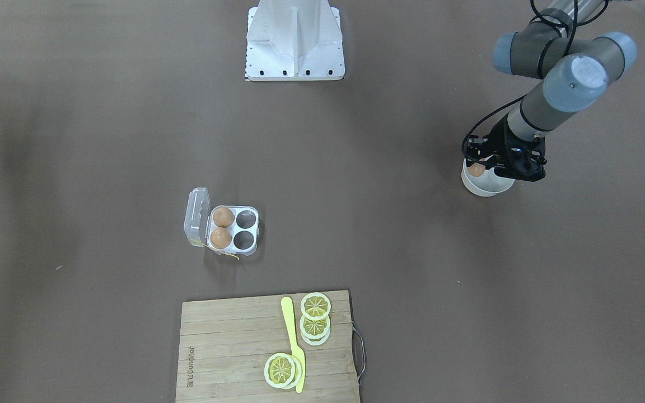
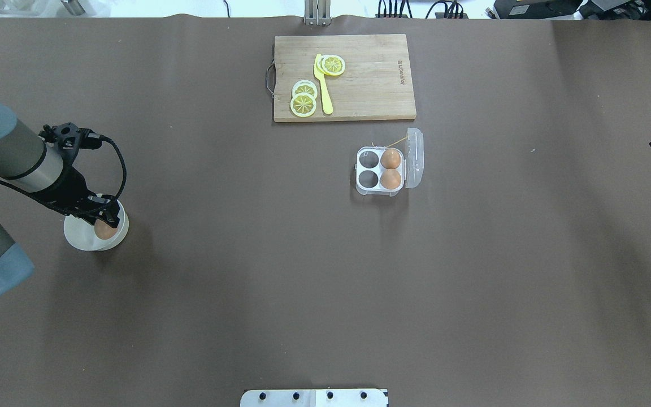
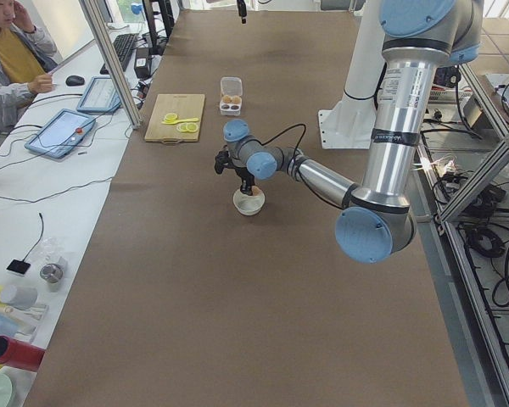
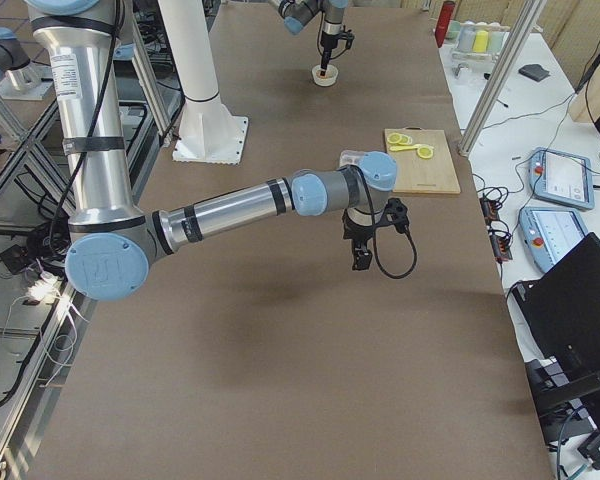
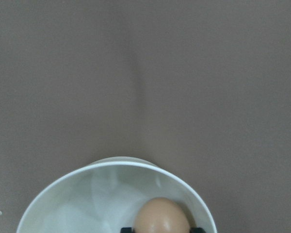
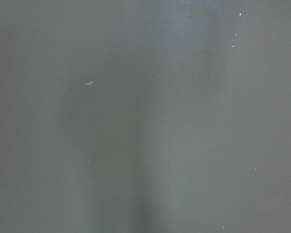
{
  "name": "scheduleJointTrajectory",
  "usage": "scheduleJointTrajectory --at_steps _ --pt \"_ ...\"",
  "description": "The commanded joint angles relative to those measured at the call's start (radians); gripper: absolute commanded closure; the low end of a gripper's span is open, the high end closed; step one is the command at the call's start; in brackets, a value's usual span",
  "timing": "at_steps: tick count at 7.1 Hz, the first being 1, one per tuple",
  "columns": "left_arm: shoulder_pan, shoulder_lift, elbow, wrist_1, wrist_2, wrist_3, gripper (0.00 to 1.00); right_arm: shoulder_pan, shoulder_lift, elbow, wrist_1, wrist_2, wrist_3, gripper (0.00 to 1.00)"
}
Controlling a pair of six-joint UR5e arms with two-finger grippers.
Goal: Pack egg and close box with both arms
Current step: 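Lower the left gripper into the white cup and grasp the brown egg, then lift the egg and carry it with the left gripper to the egg box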
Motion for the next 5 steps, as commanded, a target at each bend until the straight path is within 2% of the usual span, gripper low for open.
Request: scheduleJointTrajectory --at_steps 1,2,5 --pt "-0.062 -0.008 -0.106 0.149 -0.005 0.051 1.0 0.0 0.005 0.0 0.0 0.0 0.01 0.0" --pt "-0.073 -0.065 -0.152 0.247 -0.003 0.064 1.0 -0.002 0.005 0.003 0.0 0.0 0.011 0.0" --pt "-0.069 -0.328 -0.119 0.244 0.024 -0.023 1.0 -0.01 0.007 0.009 0.002 0.005 0.039 0.0"
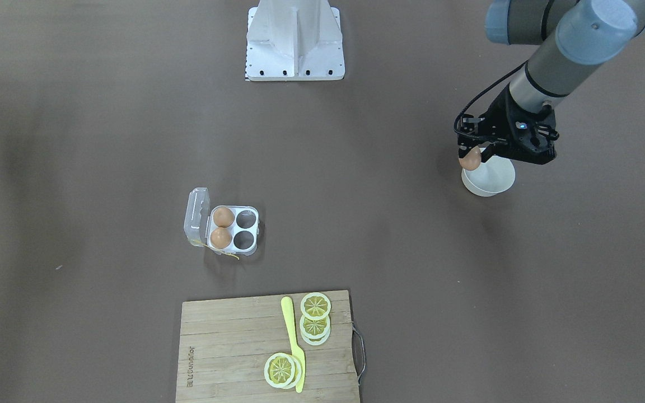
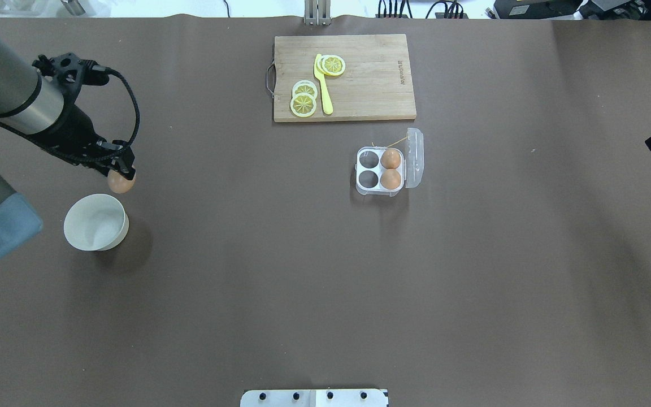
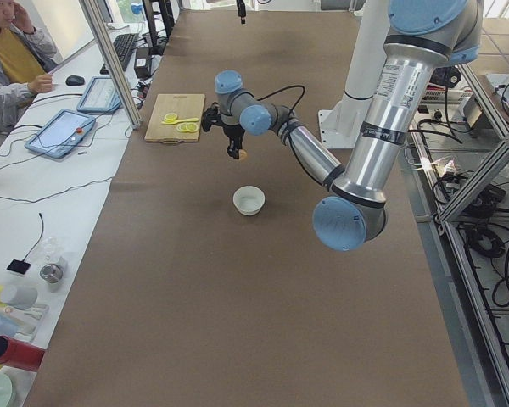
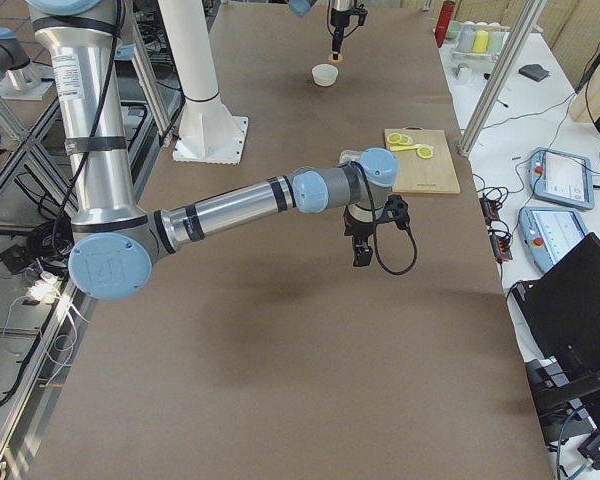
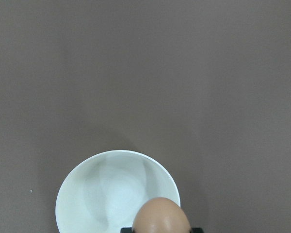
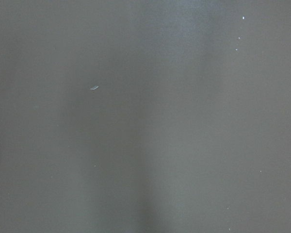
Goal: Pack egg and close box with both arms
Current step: 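Lift the egg and carry it with the left gripper to the egg box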
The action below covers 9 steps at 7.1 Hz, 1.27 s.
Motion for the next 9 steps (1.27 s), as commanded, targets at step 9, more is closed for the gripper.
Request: scheduleJointTrajectory --at_steps 9 --pt "0.475 -0.395 0.629 -1.116 1.056 -0.183 1.0 -0.002 0.001 0.002 0.001 0.006 0.01 0.0"
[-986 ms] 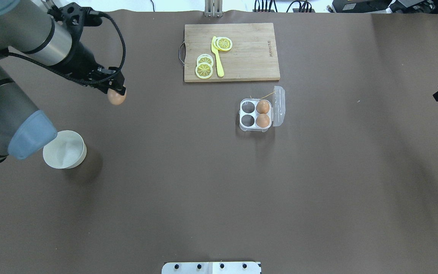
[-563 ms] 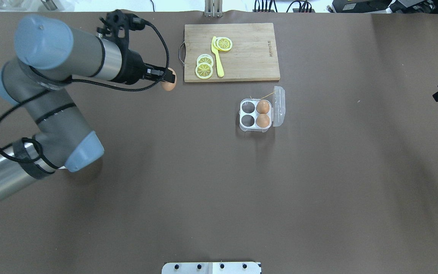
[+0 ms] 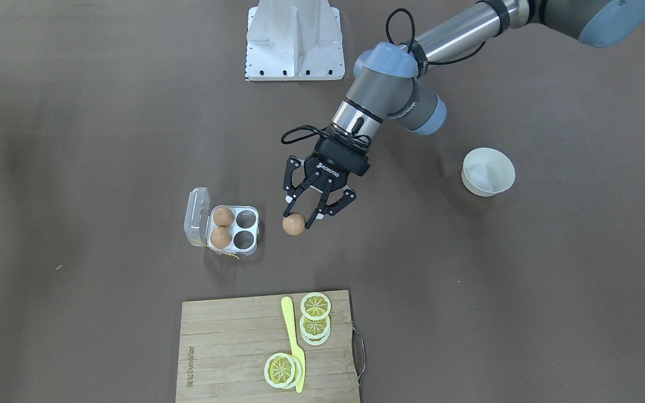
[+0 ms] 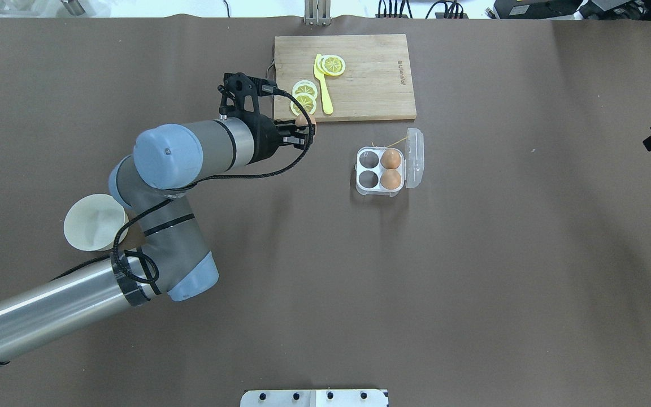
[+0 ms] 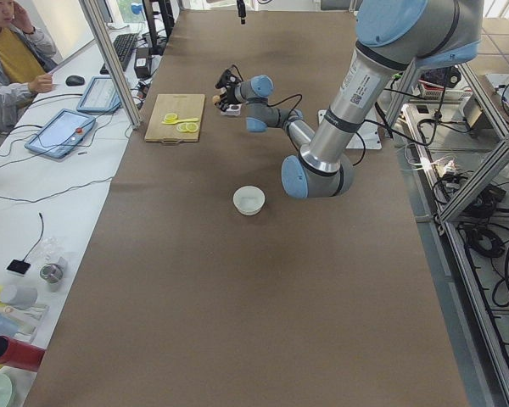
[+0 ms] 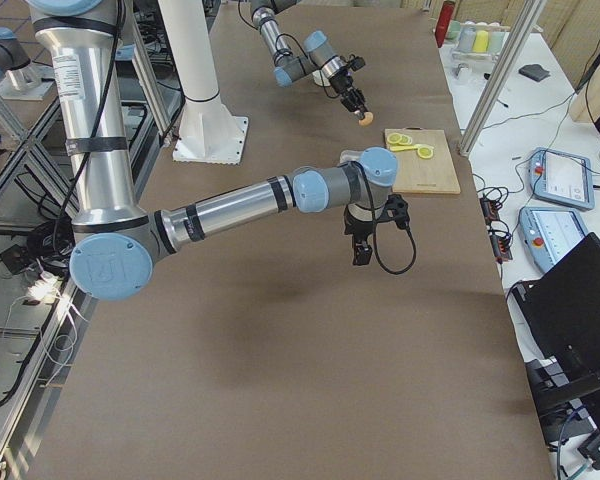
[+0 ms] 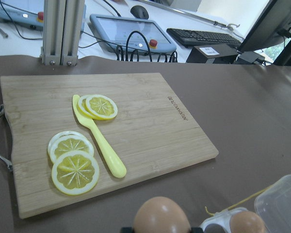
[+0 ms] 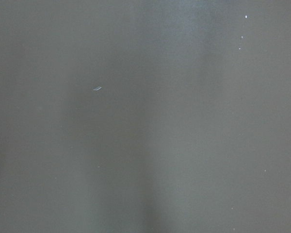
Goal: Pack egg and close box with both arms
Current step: 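Lift the egg and carry it with the left gripper to the egg box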
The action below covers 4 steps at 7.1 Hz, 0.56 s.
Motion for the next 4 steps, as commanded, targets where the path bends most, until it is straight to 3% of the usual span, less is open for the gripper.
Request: scheduleJointTrajectory --at_steps 1,4 --pt "0.085 -0.054 0.118 -0.124 0.192 0.111 1.0 0.0 -0.002 0.001 0.0 0.0 0.0 0.0" --pt "0.13 -0.089 0.203 -0.167 0.229 0.231 1.0 0.002 0.0 0.002 0.0 0.0 0.0 0.0"
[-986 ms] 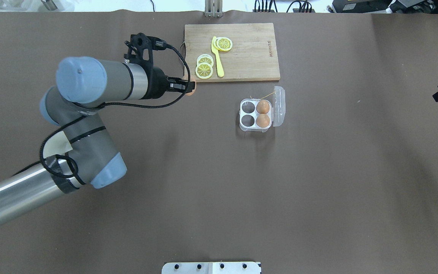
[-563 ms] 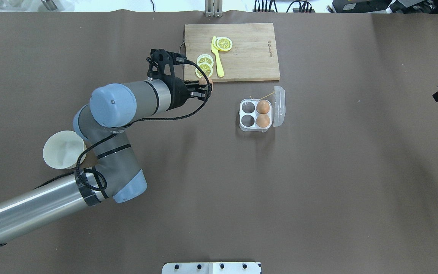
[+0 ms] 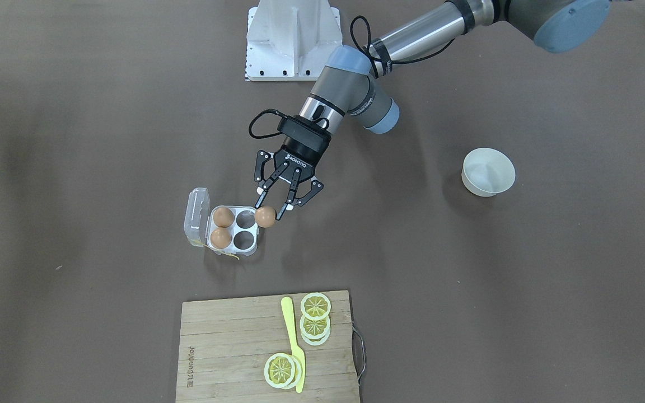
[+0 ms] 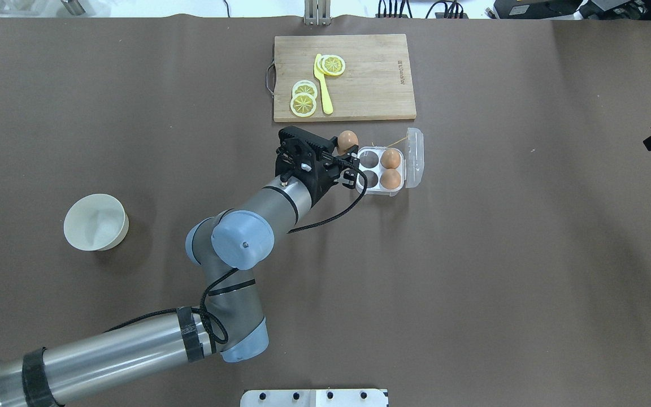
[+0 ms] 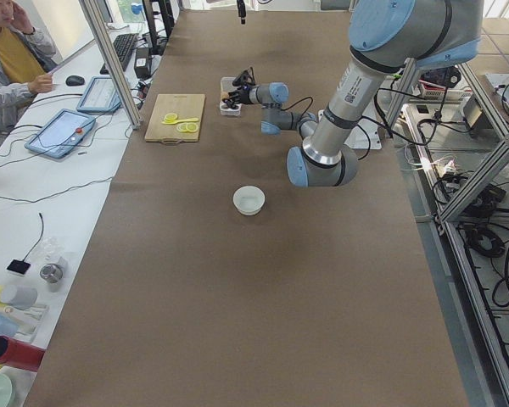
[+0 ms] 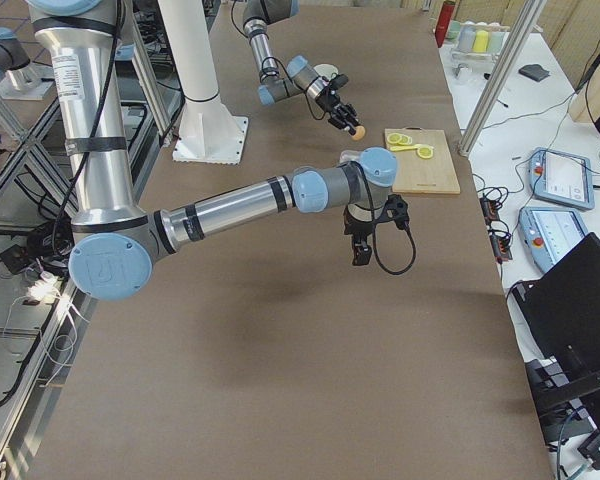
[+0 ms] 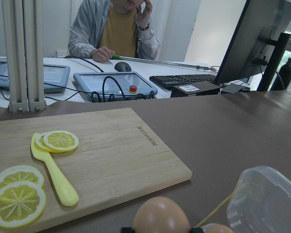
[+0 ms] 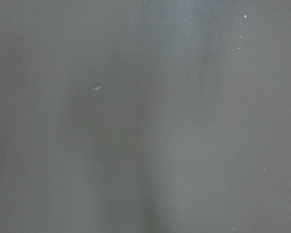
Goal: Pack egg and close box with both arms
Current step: 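Lift the egg and carry it with the left gripper to the egg box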
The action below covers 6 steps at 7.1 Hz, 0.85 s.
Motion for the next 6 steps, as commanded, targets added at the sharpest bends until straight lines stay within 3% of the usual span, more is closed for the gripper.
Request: scheduleJointTrajectory --at_steps 1,2,6 --pt "0.031 -0.041 0.069 0.0 0.025 0.047 1.0 0.001 -0.002 0.009 -0.002 0.0 0.002 0.0" --pt "0.037 -0.096 0.128 0.002 0.06 0.063 1.0 0.001 -0.003 0.008 -0.002 0.0 0.002 0.0" --pt "0.054 -0.109 0.154 0.016 0.053 0.08 1.0 0.001 -0.005 0.005 -0.002 0.002 0.002 0.0"
